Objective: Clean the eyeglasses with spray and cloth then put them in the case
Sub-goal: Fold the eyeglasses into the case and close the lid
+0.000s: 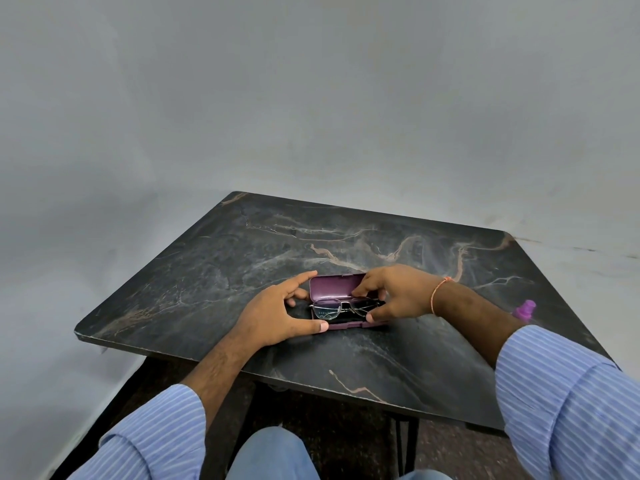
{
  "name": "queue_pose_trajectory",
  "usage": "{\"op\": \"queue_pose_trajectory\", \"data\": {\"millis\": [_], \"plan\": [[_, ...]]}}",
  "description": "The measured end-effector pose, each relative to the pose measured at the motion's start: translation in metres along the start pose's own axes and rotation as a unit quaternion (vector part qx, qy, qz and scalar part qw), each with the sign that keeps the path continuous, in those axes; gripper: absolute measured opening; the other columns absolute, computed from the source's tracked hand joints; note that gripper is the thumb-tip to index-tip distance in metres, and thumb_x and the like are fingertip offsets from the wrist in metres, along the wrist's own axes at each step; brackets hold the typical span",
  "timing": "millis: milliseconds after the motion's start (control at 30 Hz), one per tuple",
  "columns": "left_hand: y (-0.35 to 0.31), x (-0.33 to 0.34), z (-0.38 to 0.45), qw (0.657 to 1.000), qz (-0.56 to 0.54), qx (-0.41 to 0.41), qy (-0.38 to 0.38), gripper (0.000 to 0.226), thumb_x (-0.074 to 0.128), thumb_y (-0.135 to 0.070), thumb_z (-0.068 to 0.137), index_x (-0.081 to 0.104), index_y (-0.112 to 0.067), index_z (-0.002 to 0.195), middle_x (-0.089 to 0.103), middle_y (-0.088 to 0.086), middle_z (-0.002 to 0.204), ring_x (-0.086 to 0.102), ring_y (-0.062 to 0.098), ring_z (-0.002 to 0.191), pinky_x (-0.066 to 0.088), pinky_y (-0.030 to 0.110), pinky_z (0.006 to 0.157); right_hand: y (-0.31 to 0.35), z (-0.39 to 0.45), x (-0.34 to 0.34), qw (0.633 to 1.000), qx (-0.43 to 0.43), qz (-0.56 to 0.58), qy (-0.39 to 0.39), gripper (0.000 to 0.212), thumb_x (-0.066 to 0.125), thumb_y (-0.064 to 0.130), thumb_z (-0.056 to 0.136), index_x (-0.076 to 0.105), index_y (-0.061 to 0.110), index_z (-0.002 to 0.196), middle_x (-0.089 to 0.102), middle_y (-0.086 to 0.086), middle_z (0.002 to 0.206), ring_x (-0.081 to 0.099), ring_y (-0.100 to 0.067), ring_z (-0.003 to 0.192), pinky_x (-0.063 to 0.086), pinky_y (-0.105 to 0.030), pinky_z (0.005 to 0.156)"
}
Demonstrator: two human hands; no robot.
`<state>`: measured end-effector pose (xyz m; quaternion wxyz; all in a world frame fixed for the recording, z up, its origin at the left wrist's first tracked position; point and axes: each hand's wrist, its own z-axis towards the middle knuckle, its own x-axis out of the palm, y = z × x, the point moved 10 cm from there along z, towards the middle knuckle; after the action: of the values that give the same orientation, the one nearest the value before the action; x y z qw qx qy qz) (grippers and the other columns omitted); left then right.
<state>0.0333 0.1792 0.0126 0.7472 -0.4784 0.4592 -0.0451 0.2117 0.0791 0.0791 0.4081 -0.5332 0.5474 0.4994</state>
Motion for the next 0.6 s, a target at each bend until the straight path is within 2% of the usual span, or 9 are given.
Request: {"op": "queue_pose_trajectory", "data": {"millis": [200,433,600], "plan": [[0.001,0.001,0.001,1.000,-0.002,0.004,-0.002,0.106,0.096,-0.062,0.070,0.037,-0.062,0.159,0.074,-0.031,0.122,0.062,-0.002,0.109,0.048,0.023,0.097,0.004,-0.001,-0.004,0.999,-0.010,-0.036,-0.023,0.059,0.077,0.050,0.084,0.067,0.030,0.139,0.065,0.010,0.126,0.058,-0.007,0.097,0.047,-0.027,0.082],[0.000,0.000,0.001,1.000,0.001,0.008,-0.007,0.107,0.095,-0.065,0.069,0.037,-0.064,0.158,0.073,-0.027,0.123,0.061,0.000,0.107,0.049,0.023,0.098,0.001,-0.004,-0.004,0.998,-0.008,-0.051,-0.026,0.055,0.076,0.050,0.079,0.069,0.031,0.131,0.065,0.012,0.119,0.063,-0.012,0.098,0.057,-0.036,0.082],[-0.001,0.000,0.001,1.000,0.007,0.009,-0.007,0.107,0.094,-0.065,0.069,0.036,-0.063,0.159,0.072,-0.028,0.122,0.061,0.000,0.107,0.050,0.026,0.101,-0.006,-0.003,-0.001,0.999,-0.012,-0.032,-0.024,0.056,0.077,0.049,0.083,0.067,0.033,0.136,0.062,0.011,0.120,0.060,-0.011,0.099,0.047,-0.028,0.078]]}}
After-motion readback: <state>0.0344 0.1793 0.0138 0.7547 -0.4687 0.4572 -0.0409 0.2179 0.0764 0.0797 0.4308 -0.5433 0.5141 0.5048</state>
